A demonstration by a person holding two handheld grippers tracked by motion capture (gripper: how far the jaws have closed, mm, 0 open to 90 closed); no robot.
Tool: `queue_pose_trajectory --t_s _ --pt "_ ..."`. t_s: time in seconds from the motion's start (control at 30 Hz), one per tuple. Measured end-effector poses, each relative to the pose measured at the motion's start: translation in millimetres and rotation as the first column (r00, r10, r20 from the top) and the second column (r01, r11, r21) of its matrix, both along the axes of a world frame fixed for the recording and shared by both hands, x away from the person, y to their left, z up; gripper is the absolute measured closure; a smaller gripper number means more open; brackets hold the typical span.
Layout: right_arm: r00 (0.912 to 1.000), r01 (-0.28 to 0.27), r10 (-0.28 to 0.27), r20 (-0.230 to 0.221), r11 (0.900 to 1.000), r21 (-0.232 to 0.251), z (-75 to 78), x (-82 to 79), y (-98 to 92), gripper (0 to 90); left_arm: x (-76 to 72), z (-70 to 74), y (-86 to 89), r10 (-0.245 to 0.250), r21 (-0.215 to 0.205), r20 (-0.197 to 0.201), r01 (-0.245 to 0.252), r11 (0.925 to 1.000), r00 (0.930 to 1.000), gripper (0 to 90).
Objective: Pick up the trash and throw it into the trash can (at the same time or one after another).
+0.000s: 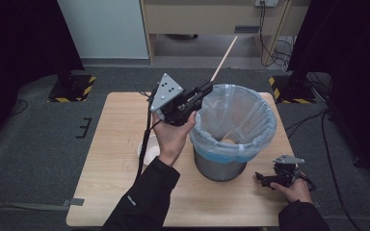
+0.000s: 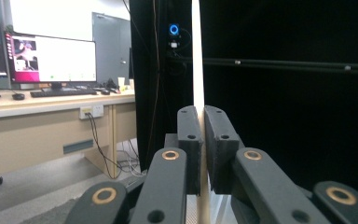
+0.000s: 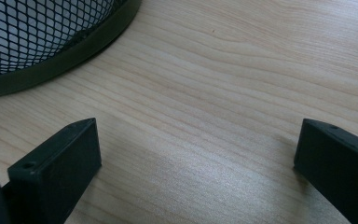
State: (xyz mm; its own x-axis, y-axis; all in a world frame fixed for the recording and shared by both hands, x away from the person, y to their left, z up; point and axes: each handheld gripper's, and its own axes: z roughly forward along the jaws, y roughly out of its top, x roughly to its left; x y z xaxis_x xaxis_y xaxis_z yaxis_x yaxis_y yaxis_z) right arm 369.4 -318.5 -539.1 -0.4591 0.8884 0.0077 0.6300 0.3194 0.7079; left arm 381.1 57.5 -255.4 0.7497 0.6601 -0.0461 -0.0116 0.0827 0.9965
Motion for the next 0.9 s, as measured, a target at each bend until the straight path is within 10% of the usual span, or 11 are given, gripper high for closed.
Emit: queue_pose_trajectory --t_s 0.4,0.9 --pt "1.0 0.0 0.0 0.0 1.0 0.0 0.0 0.0 0.0 0.8 16.2 -13.3 -23.2 -0.057 0.063 -0.07 0.062 0.9961 0.9959 76.4" --pt "1.0 0.0 0.0 -0.004 1.0 -0.001 0.1 -0.2 0.0 0.8 -0.3 -11.9 41.7 0.052 0.108 -0.063 -0.045 0.9931 0.9967 55.9"
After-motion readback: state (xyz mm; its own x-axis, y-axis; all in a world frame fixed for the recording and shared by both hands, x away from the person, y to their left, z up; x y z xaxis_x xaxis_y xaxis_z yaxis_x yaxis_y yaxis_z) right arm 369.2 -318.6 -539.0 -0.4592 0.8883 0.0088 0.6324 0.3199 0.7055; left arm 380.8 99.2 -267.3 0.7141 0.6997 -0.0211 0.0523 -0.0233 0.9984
